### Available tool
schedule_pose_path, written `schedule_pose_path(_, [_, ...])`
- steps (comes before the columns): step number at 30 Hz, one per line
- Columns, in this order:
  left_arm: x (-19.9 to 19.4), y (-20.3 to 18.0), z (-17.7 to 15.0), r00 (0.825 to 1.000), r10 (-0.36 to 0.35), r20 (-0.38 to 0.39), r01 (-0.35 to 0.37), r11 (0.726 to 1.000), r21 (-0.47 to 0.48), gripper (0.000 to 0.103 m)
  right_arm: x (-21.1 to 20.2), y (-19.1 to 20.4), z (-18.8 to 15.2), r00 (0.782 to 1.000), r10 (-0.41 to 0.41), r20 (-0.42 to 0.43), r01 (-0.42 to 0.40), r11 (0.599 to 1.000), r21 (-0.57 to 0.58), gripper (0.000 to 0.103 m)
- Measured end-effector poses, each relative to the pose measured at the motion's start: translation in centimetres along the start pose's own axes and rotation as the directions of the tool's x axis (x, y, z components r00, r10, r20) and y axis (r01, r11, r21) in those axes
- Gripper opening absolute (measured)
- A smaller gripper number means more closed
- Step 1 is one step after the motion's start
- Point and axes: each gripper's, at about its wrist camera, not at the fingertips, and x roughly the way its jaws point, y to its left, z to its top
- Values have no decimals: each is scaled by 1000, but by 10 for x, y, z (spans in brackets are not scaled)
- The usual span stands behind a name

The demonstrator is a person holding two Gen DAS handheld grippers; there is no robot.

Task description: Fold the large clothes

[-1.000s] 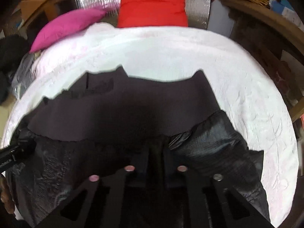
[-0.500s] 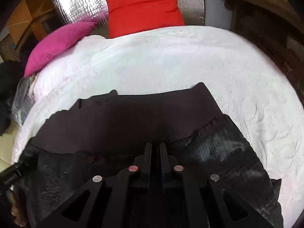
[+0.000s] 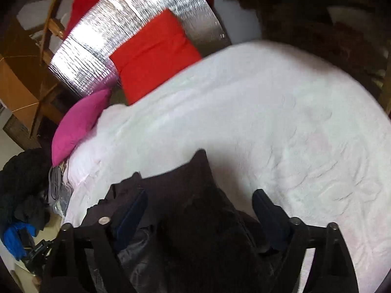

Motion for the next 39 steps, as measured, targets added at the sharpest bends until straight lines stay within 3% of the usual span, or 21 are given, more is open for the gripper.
schedule_pose_path(5, [24, -8, 2, 996, -71, -62, 71, 997, 3, 80, 39, 13, 5, 998, -32, -54, 30, 999, -34, 63])
schedule_pose_path(7, [37, -17, 1, 994, -66, -91, 68, 998, 13, 78, 51, 17, 2, 994, -83, -71, 79, 995, -63, 55])
schedule_pose_path(9, [47, -25, -1, 993, -54, -107, 58, 998, 39, 76, 56, 18, -1, 990, -121, -73, 115, 990, -83, 39])
schedule_pose_path(11, [47, -33, -5, 994, -3, -111, 11, 997, 70, 47, 49, 19, -1, 990, -131, -52, 126, 987, -95, 31])
schedule_pose_path(12, [46, -37, -7, 995, 24, -97, -15, 995, 94, 44, 46, 22, 0, 990, -133, -36, 129, 986, -105, 27])
schedule_pose_path(14, [42, -44, -9, 997, 40, -67, -31, 992, 121, 27, 36, 27, 1, 991, -130, 4, 130, 983, -127, 24])
schedule_pose_path(17, [24, -46, -8, 1000, 9, 23, -12, 994, 109, 22, 22, 32, 1, 989, -129, 64, 137, 981, -136, 24])
schedule_pose_path(20, [26, -42, -8, 998, 40, 39, -44, 993, 113, 22, 23, 22, 1, 989, -131, 65, 138, 984, -113, 24])
schedule_pose_path(24, [43, -39, -10, 996, 84, -13, -82, 990, 114, 26, 52, 6, -5, 988, -150, -48, 145, 986, -83, 24])
schedule_pose_path(25, [40, -40, -8, 997, 80, -13, -78, 991, 113, 29, 47, 5, -2, 991, -124, -42, 121, 990, -67, 25])
schedule_pose_path(28, [29, -36, -6, 998, 54, -12, -53, 996, 76, 51, 31, 1, 4, 998, -57, -35, 57, 998, -15, 30])
schedule_pose_path(29, [25, -34, -6, 999, 48, -6, -48, 997, 65, 58, 26, -1, 5, 999, -34, -36, 34, 999, 2, 39])
schedule_pose_path(30, [20, -32, -6, 999, 41, 0, -41, 998, 55, 61, 21, -3, 6, 999, -16, -40, 16, 1000, 15, 62])
schedule_pose_path(31, [14, -30, -6, 999, 35, 4, -35, 998, 52, 64, 15, -5, 6, 1000, -4, -31, 5, 1000, 22, 72])
schedule_pose_path(39, [-15, -15, -20, 999, 41, 32, -42, 997, 57, 69, -29, -16, -13, 999, -35, -12, 35, 999, -3, 75])
